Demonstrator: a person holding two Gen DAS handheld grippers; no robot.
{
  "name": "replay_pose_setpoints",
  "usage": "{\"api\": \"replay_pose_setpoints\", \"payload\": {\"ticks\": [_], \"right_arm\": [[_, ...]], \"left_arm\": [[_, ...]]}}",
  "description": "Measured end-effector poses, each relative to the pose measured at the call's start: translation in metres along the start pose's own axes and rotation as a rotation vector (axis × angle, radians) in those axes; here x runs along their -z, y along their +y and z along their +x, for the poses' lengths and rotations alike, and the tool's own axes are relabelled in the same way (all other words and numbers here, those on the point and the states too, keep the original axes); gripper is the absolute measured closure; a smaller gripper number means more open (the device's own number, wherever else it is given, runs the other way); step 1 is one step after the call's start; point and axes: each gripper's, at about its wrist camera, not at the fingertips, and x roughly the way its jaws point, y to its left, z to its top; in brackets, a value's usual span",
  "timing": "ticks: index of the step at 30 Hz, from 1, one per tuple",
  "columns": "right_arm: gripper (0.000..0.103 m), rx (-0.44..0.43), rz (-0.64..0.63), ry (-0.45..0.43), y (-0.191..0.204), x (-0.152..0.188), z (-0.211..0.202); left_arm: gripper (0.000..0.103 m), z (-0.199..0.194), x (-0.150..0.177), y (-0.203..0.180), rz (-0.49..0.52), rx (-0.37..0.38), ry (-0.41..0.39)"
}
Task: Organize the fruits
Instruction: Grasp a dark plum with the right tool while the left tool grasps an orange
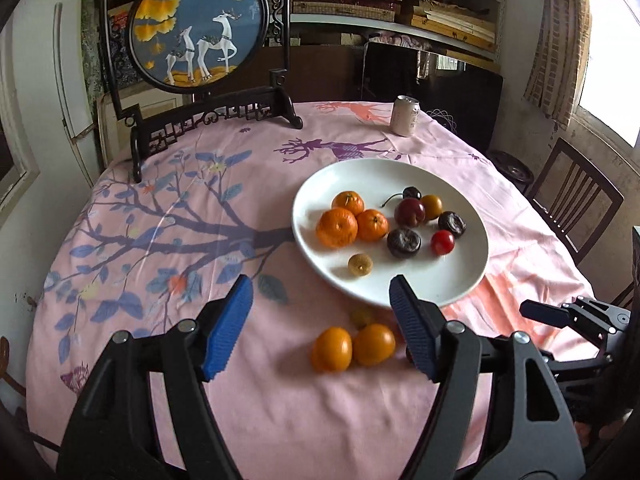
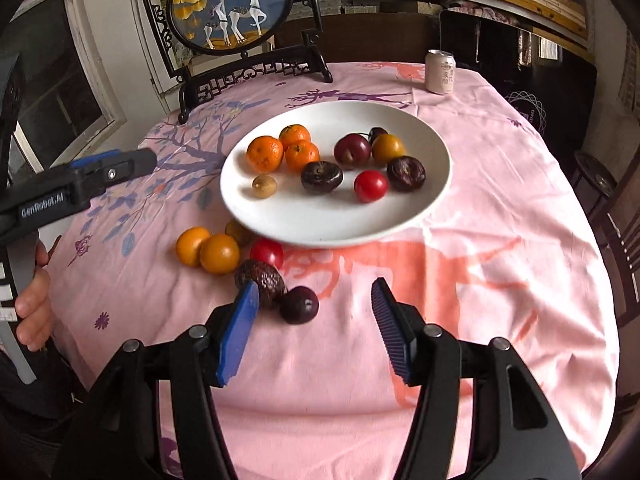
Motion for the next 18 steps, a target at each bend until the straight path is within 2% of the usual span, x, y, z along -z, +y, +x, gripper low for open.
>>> {"api": "replay_pose_setpoints", "payload": {"ticks": [7, 14, 18], "right_arm": [[0.044, 0.025, -0.029, -0.002, 0.015, 0.010, -0.007], [0.044, 0.034, -0.034, 0.048, 0.018, 0.022, 0.020], [0.044, 0.030, -0.034, 0.040, 0.016, 0.024, 0.032]], "left_arm": [[0.030, -0.002, 0.035, 0.016, -0.049, 0.008, 0.064], [0.030, 0.006, 0.053, 0.024, -0.063, 0.008, 0.118], [0.030, 0.012, 0.058, 0.024, -0.060, 0.016, 0.144]]}}
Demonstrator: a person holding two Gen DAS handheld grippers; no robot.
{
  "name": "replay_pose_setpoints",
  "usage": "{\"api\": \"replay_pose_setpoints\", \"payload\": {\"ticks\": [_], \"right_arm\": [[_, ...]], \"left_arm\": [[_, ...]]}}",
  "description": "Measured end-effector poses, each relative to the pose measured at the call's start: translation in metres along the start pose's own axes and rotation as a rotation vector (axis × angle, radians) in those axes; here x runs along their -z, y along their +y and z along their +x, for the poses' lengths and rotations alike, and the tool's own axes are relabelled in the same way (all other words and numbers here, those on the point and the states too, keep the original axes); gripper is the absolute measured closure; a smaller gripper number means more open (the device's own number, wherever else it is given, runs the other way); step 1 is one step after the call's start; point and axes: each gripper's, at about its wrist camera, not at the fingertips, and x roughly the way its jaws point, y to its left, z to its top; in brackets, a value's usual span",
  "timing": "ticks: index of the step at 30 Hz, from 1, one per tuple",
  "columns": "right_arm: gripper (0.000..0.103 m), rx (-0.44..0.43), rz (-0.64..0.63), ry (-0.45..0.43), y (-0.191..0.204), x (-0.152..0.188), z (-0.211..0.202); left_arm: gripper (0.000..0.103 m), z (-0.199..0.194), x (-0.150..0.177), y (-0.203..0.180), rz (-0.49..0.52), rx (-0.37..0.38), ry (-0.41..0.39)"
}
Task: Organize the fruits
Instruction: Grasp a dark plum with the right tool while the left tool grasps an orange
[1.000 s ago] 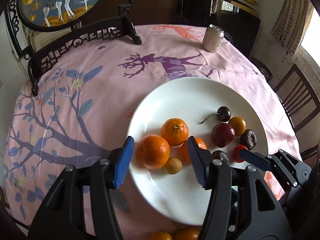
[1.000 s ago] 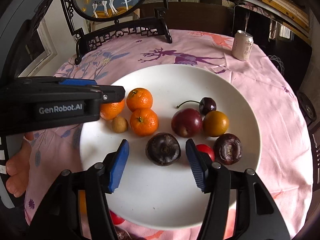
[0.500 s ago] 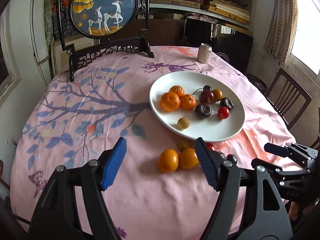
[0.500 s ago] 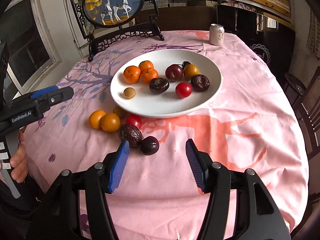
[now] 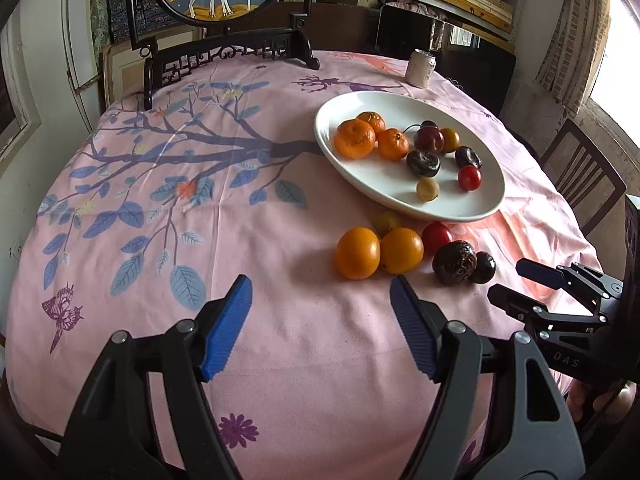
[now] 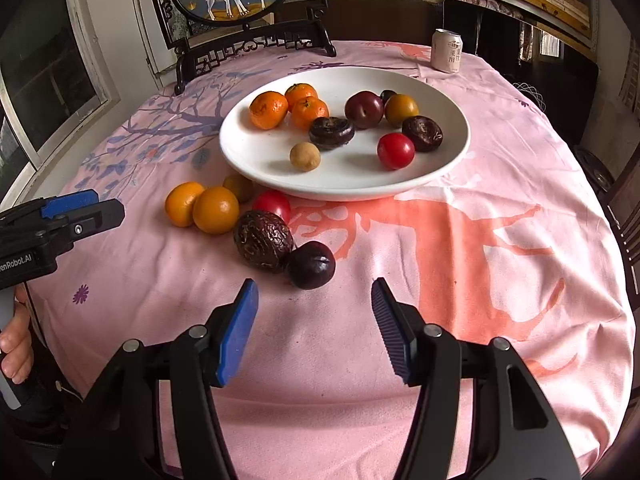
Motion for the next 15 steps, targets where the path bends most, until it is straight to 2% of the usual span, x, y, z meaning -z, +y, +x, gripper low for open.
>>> {"api": "replay_pose_setpoints", "payload": {"ticks": [2, 4, 5, 8, 10, 15], "right_arm": [[0.045, -0.001, -0.001, -0.018, -0.001, -0.001, 0.003], [0.056, -0.005, 0.000, -0.011, -0.003, -0.003, 0.008], [0.058, -0.015, 0.001, -0.007, -0.003, -0.004, 0.011], [0.060, -0.027, 0.001, 0.006, -0.003, -0.008, 0.021], [0.071, -0.045, 0.002, 0.019, -0.003, -0.011, 0.029], [0.072, -0.043, 0.007, 0.002, 0.000, -0.012, 0.021]], "left_arm": [[0.029, 0.003, 0.001, 0.000, -0.001, 0.005, 0.010], [0.029, 0.005, 0.002, -0.001, -0.004, 0.007, 0.018], [0.029, 0.006, 0.002, -0.001, -0.004, 0.008, 0.020], [0.029, 0.009, 0.001, -0.001, -0.005, 0.010, 0.028], [0.029, 0.013, 0.000, -0.002, -0.003, 0.008, 0.034], [0.029, 0.026, 0.000, -0.003, 0.010, -0.001, 0.070]]}}
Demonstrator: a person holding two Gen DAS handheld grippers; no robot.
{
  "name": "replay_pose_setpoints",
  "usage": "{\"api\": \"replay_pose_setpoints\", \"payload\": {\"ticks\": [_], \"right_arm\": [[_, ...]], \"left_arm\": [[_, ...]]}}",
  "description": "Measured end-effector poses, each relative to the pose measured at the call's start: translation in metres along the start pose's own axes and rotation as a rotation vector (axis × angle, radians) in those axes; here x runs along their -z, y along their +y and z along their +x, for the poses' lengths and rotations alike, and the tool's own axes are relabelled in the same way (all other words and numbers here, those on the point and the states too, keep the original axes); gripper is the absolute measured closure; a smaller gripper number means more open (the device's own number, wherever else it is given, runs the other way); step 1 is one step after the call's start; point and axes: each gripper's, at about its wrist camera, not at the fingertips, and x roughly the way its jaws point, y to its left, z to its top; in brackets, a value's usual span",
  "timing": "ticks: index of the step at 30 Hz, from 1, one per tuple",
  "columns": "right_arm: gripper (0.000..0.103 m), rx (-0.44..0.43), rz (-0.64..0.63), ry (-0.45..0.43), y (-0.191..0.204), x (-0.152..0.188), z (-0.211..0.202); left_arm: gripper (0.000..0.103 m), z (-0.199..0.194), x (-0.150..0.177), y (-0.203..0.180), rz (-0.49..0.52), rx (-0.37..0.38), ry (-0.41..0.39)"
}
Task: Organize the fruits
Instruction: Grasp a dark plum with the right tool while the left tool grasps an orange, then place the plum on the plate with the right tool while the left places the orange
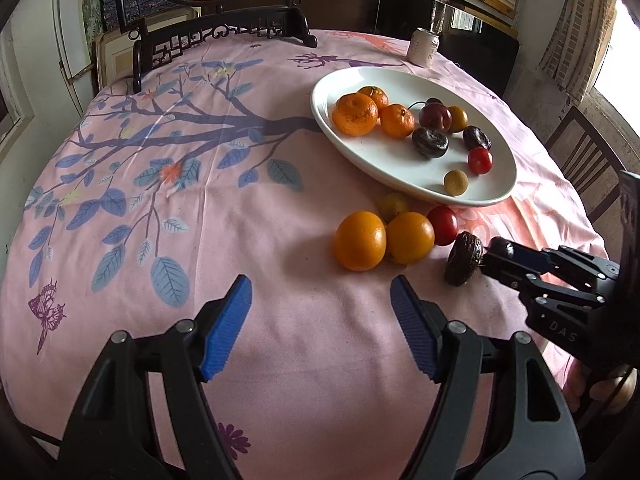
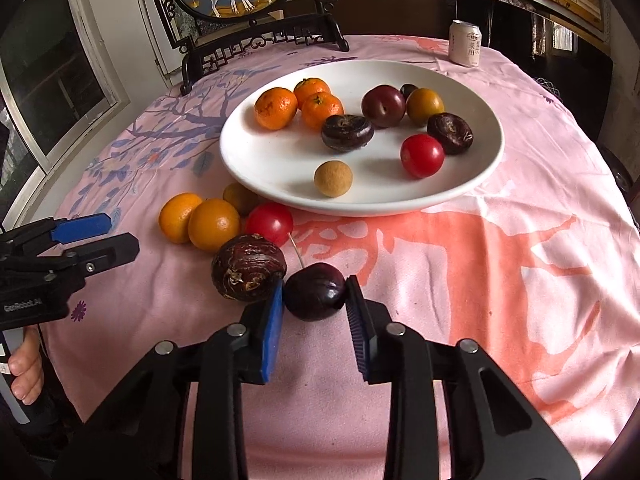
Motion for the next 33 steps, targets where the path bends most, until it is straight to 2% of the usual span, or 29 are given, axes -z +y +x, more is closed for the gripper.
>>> {"api": "replay_pose_setpoints", "payload": {"ticks": [5, 9, 12, 15, 17, 23, 33], "right_arm": [[0.072, 0.030, 0.035, -0.023, -0.014, 0.005, -0.022], [0.072, 0.009, 0.064, -0.021, -0.022, 0.012, -0.029], [0.072, -0.013, 0.082, -0.022, -0.026, 0.016, -0.031], [0.072, -0.023, 0.091, -0.032, -0.028, 0.016, -0.035], [0.072, -0.025, 0.097, -0.038, -0.030, 0.017, -0.038], [0.072, -0.023, 0.116, -0.055, -0.034, 0.016, -0.046], [0.072, -0.023, 0.093, -0.057, -0.024, 0.009, -0.046]], "left_arm": [[0.029, 0.017, 0.000, -0.006, 0.022, -0.013, 0.040], [0.029, 0.040, -0.006, -0.012, 0.036, -0.036, 0.097], [0.030, 0.048, -0.014, -0.019, 0.057, -0.068, 0.092], [0.046, 0.052, -0.023, -0.021, 0.063, -0.057, 0.074], [0.068, 0.053, -0.027, -0.022, 0.064, -0.027, 0.069], [0.069, 0.049, -0.025, -0.020, 0.040, 0.016, 0.064], [0.069, 0.028, -0.015, -0.019, 0.033, 0.043, 0.039]]}}
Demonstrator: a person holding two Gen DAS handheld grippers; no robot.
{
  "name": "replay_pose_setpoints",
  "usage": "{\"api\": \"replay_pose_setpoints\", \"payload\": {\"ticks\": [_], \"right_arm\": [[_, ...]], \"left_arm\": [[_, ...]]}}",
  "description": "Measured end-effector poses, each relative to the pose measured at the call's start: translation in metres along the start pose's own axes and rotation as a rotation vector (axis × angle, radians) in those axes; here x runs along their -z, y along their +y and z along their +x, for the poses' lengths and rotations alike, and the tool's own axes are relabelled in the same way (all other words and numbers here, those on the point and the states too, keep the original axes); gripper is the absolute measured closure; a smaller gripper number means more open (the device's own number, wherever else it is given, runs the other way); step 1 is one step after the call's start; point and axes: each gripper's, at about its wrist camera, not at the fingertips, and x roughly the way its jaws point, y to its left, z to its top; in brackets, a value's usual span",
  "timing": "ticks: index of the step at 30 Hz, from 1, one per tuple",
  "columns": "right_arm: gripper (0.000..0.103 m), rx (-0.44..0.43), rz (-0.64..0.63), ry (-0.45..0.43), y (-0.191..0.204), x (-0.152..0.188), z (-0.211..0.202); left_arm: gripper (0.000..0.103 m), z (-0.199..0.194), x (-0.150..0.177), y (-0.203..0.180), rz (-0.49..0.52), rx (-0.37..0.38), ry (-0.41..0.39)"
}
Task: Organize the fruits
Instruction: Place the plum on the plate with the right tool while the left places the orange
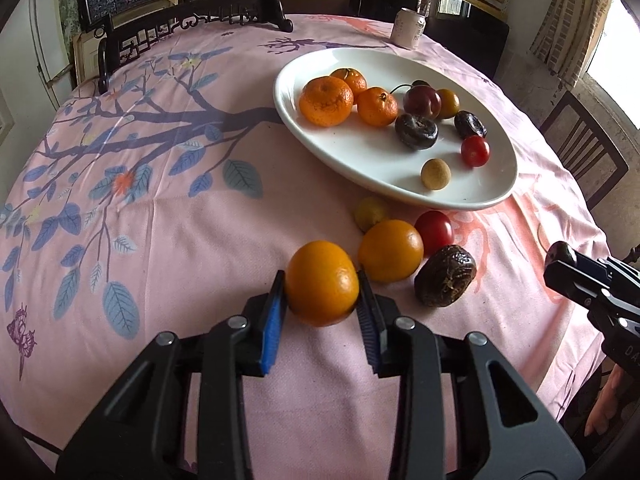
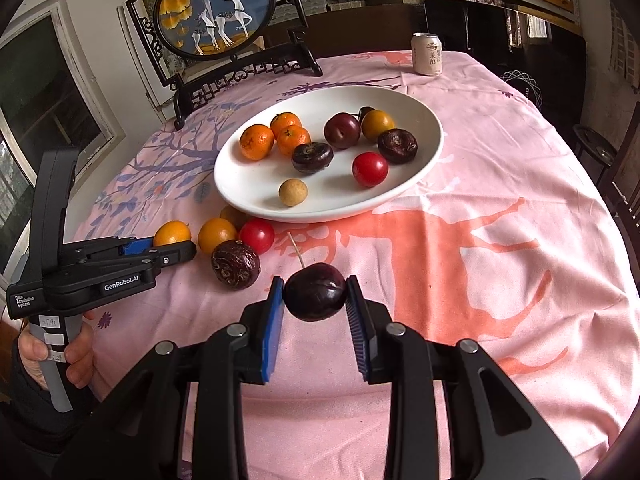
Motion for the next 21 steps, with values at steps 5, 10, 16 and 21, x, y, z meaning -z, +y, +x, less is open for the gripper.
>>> {"api": "replay_pose_setpoints", "payload": {"ticks": [5, 10, 16, 21], "right_arm": [[0.072, -0.006, -0.006, 0.006, 0.004, -0.001, 0.004], [0.072, -0.013, -0.008, 0.010, 0.004, -0.002, 0.006], [0.072, -0.022, -0.008, 0.005, 0.001, -0.004, 0.007], [0.072, -0.027, -0.006, -0.004, -0.004, -0.009, 0.006]], "left_arm": [[0.069, -0.013, -0.003, 0.000, 0.006, 0.008, -0.027], [0.069, -0.022, -0.007, -0.003, 0.013, 0.013, -0.047], [0.069, -0.027, -0.017, -0.012, 0.040, 0.008, -0.062], [0.069, -0.023, -0.029, -0.022, 0.059, 0.005, -0.060]]}}
